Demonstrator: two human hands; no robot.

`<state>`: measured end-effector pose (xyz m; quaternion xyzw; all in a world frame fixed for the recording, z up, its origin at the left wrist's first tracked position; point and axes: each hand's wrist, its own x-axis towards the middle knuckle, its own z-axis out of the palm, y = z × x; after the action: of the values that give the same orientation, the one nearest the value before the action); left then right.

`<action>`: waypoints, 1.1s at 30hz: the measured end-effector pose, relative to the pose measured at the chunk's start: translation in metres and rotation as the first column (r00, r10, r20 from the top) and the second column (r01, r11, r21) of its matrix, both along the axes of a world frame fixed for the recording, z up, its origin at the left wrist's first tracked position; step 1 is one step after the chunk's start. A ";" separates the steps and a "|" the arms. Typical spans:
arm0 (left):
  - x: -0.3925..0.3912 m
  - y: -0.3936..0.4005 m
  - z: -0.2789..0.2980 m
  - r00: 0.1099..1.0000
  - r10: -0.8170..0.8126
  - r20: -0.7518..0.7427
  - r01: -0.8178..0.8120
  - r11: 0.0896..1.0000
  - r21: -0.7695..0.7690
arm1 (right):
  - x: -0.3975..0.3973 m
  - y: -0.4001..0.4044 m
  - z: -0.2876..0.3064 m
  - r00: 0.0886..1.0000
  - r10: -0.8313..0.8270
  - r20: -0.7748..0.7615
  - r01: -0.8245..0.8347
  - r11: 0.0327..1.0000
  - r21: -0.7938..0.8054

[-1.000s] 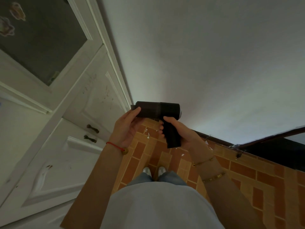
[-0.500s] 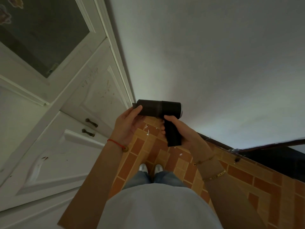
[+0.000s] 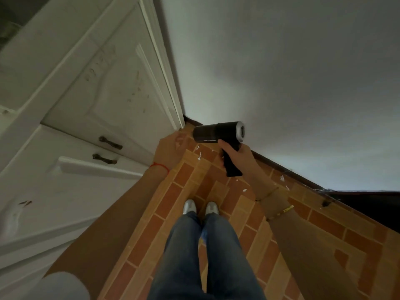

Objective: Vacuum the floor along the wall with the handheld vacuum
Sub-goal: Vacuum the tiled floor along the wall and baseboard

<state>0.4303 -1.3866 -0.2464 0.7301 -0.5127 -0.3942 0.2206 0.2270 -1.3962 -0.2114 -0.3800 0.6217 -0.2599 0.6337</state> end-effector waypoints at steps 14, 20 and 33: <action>0.038 -0.041 -0.403 0.884 -0.243 0.400 0.268 0.963 -0.007 | 0.021 -0.060 -0.394 0.935 0.149 -0.322 -0.194 0.975 -0.113; 0.041 -0.054 -0.560 0.823 -0.297 0.484 0.317 0.947 0.042 | 0.025 -0.086 -0.555 0.918 0.174 -0.357 -0.248 0.953 -0.172; 0.043 -0.077 -0.748 0.742 -0.348 0.573 0.336 0.933 0.131 | 0.051 -0.150 -0.723 0.899 0.091 -0.429 -0.251 0.909 -0.334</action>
<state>0.4728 -1.4640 -0.9941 0.7112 -0.6768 -0.1878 -0.0316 0.2784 -1.5463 -0.9344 -0.5951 0.6399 -0.2339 0.4263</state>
